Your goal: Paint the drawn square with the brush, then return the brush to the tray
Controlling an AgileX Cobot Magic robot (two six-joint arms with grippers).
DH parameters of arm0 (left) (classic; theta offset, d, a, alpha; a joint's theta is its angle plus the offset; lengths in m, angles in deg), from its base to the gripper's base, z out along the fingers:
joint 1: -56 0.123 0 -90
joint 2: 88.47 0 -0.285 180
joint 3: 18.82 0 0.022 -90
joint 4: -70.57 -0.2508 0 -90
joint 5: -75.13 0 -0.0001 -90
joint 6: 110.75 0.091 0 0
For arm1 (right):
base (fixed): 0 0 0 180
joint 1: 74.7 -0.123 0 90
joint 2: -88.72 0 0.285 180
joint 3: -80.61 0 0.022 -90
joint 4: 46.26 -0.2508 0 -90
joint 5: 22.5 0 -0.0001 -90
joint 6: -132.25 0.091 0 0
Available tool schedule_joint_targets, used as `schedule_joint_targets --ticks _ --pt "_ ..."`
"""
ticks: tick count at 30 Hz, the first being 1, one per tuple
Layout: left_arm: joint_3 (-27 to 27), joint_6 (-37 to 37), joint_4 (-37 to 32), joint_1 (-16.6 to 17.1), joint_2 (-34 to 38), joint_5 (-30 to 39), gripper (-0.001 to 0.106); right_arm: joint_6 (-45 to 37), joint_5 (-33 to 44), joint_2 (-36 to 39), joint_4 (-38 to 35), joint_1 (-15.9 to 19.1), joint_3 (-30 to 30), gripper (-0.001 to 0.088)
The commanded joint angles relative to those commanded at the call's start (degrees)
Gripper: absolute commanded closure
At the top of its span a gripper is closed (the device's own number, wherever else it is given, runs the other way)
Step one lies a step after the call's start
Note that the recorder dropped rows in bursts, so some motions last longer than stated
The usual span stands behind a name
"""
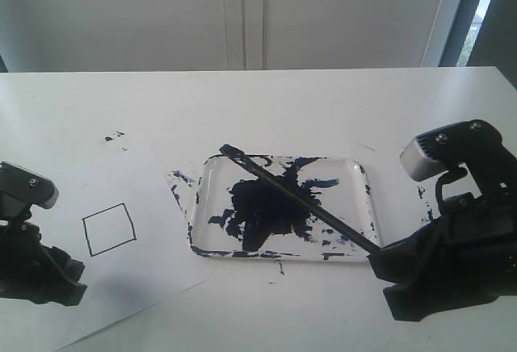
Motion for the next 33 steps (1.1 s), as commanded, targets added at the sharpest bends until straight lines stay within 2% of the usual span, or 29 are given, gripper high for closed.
schedule_joint_targets --ticks 15,22,33 --pt "0.00 0.50 -4.11 0.00 3.65 1.74 0.055 -0.89 0.13 0.00 0.10 0.00 0.00 0.0868" --pt "0.00 6.98 -4.11 0.00 3.65 5.69 0.055 -0.89 0.24 0.00 0.10 0.00 0.00 0.0868" --pt "-0.11 8.41 -5.81 0.00 3.65 8.44 0.055 -0.89 0.60 0.00 0.10 0.00 0.00 0.0868"
